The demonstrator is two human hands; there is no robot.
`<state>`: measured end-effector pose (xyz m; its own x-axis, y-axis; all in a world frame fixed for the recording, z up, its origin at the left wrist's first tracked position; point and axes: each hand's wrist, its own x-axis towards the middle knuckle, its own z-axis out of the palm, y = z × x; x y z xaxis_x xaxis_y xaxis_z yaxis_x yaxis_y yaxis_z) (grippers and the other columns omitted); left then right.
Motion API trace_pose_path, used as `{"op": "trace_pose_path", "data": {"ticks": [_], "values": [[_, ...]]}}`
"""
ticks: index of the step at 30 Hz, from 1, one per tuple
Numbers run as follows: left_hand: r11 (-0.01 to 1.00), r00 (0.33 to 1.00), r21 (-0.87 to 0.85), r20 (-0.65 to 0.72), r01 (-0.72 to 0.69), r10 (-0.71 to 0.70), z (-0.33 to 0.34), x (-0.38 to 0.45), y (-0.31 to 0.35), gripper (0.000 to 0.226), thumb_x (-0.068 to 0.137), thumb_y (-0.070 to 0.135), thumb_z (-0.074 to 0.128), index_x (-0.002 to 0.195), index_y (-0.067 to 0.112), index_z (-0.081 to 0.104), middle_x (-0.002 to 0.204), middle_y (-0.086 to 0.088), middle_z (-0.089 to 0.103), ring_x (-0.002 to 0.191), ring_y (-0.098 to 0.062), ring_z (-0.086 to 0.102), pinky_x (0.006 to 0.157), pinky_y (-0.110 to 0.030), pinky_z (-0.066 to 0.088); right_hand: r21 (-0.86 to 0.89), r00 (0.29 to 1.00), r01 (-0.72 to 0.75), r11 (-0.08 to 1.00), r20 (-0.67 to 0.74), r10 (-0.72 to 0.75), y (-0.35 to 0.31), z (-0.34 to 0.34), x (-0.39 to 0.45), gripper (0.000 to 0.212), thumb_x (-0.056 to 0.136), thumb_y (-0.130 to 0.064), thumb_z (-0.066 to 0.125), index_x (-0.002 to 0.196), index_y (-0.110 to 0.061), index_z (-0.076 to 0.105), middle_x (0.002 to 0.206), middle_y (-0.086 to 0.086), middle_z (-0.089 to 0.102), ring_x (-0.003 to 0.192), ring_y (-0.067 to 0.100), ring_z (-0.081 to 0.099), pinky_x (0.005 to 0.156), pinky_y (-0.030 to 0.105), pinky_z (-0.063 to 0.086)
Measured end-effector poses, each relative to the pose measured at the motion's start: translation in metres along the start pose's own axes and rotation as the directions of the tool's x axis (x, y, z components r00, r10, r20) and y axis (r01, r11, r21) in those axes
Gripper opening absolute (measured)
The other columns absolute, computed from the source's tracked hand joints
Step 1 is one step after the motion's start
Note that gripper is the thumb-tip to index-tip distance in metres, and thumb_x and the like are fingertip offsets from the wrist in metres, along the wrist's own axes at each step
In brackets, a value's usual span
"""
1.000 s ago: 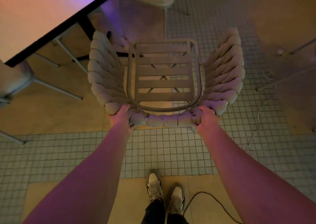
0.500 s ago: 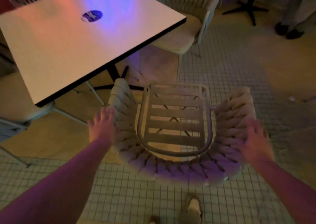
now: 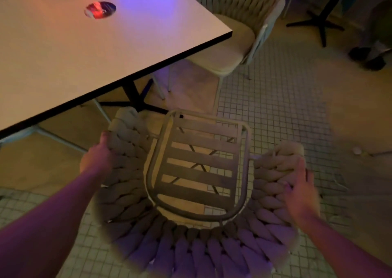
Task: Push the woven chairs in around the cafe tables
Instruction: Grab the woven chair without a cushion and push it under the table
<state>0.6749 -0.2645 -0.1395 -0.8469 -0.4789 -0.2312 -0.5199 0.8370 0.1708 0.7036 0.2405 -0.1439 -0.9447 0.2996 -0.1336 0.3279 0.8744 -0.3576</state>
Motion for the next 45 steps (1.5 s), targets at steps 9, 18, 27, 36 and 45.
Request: {"op": "trace_pose_path", "data": {"ticks": [9,18,27,36,45], "values": [[0.989,0.998,-0.139,0.031,0.054,-0.051,0.007,-0.024,-0.027,0.062,0.09,0.02,0.048,0.146,0.022,0.021,0.119,-0.028,0.056,0.1,-0.049,0.059,0.079,-0.053,0.048,0.005,0.998,0.03,1.0,0.054,-0.03,-0.014,-0.006,0.016,0.085,0.088,-0.012,0.056,0.152,-0.026,0.003,0.146,0.018,0.029,0.103,0.046,0.055,0.077,0.045,0.047],[0.942,0.961,-0.195,0.008,0.272,-0.276,0.01,-0.087,-0.069,0.06,0.088,0.018,0.054,0.142,0.015,0.029,0.106,-0.034,0.061,0.093,-0.051,0.061,0.074,-0.054,0.048,0.009,0.959,0.256,0.967,0.128,-0.255,-0.053,0.01,0.069,0.079,0.089,-0.012,0.056,0.152,-0.025,0.009,0.15,0.018,0.029,0.118,0.042,0.05,0.085,0.046,0.048],[0.86,0.894,-0.285,-0.02,0.424,-0.447,0.031,-0.142,-0.062,0.055,0.089,0.016,0.055,0.137,0.016,0.029,0.103,-0.031,0.064,0.091,-0.049,0.062,0.07,-0.049,0.048,0.031,0.871,0.452,0.891,0.2,-0.449,-0.086,0.009,0.123,0.079,0.089,-0.008,0.056,0.153,-0.021,0.011,0.151,0.016,0.031,0.123,0.039,0.046,0.093,0.046,0.045],[0.759,0.818,-0.37,0.004,0.536,-0.576,0.025,-0.128,-0.059,0.071,0.085,0.048,0.06,0.139,0.016,0.029,0.119,-0.032,0.061,0.106,-0.05,0.059,0.081,-0.051,0.047,0.014,0.842,0.508,0.861,0.205,-0.5,-0.109,0.009,0.164,0.077,0.089,-0.021,0.06,0.151,-0.018,0.015,0.144,0.014,0.036,0.106,0.035,0.057,0.073,0.04,0.05],[0.705,0.79,-0.419,0.05,0.572,-0.611,0.027,-0.094,-0.057,0.031,0.086,0.036,0.061,0.099,0.015,0.042,0.096,-0.028,0.064,0.086,-0.045,0.061,0.065,-0.04,0.039,0.026,0.851,0.474,0.88,0.245,-0.465,-0.127,0.017,0.183,0.067,0.093,-0.015,0.052,0.151,-0.013,0.019,0.144,0.017,0.038,0.116,0.037,0.051,0.086,0.045,0.047]]}}
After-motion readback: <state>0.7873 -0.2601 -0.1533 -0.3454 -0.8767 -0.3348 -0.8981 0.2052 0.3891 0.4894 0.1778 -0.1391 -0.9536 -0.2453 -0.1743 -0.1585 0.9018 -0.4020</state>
